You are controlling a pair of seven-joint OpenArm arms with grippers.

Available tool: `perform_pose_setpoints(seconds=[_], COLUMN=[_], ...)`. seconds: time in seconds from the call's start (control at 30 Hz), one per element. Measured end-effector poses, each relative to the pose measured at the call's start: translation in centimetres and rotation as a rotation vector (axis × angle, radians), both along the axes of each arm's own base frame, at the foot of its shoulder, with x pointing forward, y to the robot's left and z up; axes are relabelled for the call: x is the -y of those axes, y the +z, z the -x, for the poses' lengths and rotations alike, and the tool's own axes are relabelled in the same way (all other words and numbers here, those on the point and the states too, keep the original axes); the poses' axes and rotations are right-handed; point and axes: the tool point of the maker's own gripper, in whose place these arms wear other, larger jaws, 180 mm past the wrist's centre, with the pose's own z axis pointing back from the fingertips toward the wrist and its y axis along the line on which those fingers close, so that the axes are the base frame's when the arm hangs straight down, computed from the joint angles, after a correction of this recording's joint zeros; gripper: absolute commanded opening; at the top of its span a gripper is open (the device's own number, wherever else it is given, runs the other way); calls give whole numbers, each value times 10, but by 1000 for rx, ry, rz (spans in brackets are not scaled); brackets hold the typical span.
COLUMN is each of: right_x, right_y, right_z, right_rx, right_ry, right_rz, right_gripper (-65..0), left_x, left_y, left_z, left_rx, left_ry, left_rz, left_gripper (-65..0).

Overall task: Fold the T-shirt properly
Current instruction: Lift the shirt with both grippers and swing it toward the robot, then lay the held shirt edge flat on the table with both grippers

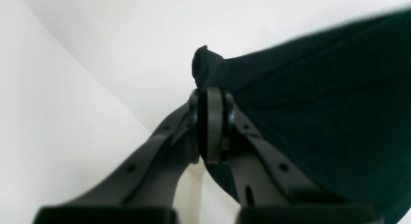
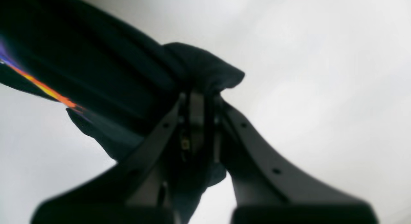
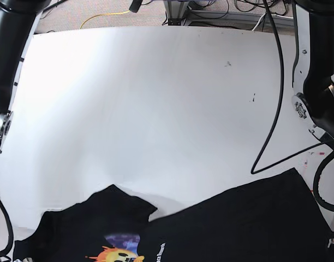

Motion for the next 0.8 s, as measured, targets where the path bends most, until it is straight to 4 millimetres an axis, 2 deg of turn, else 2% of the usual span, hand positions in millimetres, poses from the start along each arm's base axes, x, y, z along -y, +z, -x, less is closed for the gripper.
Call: perform_pose_setpoints(seconds=[0.07, 0.17, 0.23, 0.37, 0.47, 0.5, 0.53, 0.57, 0.63, 0.73, 0.77, 0.8], right_x=[-1, -1, 1, 8, 19, 23, 31, 35, 38, 39, 43, 39], right_y=[2, -11, -22, -41, -82, -103, -134, -145, -183, -216, -221, -232], right_z=[1, 2, 3, 9, 19, 22, 28, 32, 43, 61, 65, 73], right_rx=[4, -41, -75, -88, -138, -177, -242, -262, -333, -375, -372, -380], right_ry=[5, 9, 20, 38, 37, 25, -4, -20, -35, -47, -68, -61], right_rz=[1, -1, -13, -78, -163, -177, -180, -191, -205, -240, -249, -266], right_gripper=[-650, -650, -650, -650, -650, -650, -650, -650, -650, -650, -650, -650], left_x=[5, 6, 7, 8, 10, 12, 16, 20, 27, 31, 30, 30], left_y=[0, -12, -26, -68, -94, -104, -111, -119, -139, -175, -185, -199], left_z=[-2, -4, -7, -11, -7, -5, -4, -2, 1, 11, 15, 21], left_rx=[-5, -35, -72, -170, -224, -240, -251, -258, -296, -371, -390, -423], left_ry=[-13, -17, -17, -19, -16, -21, -33, -40, -52, -59, -53, -51], left_rz=[-16, -27, -25, -20, -31, -35, -36, -34, -33, -41, -43, -48], left_gripper=[-647, -647, -647, -647, -647, -647, -647, -647, -647, -649, -650, -650])
